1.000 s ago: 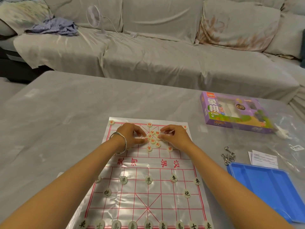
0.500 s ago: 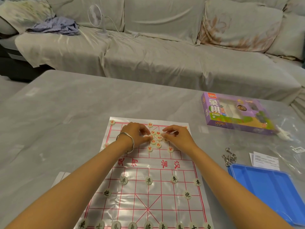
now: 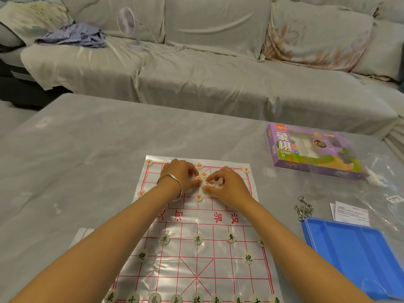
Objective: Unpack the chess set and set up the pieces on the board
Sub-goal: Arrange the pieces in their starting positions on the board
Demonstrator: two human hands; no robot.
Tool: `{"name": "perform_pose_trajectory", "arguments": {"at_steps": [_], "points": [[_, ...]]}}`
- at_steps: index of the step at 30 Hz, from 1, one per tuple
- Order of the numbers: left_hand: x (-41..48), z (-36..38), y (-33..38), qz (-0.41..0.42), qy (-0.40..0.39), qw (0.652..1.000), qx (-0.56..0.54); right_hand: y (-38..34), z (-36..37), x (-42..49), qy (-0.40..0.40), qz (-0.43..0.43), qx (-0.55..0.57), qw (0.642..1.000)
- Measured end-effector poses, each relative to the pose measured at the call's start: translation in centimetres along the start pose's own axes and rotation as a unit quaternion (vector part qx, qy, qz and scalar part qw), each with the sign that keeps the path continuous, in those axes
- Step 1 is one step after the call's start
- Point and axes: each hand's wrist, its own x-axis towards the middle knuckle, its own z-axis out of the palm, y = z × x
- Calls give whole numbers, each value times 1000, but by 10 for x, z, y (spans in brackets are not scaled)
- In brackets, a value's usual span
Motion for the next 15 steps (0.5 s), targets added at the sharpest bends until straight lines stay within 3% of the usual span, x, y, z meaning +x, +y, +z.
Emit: {"name": "perform_pose_trajectory", "arguments": {"at_steps": [9, 12, 15], "points": [[-8, -46, -50, -35, 52, 984, -166, -13, 5, 4, 13, -14, -53, 998], [-21, -56, -76, -44, 29, 986, -160, -26, 9, 11, 41, -24, -7, 999], [-31, -54, -93, -34, -21, 991, -128, -45, 21, 17, 19, -34, 21, 999]]}}
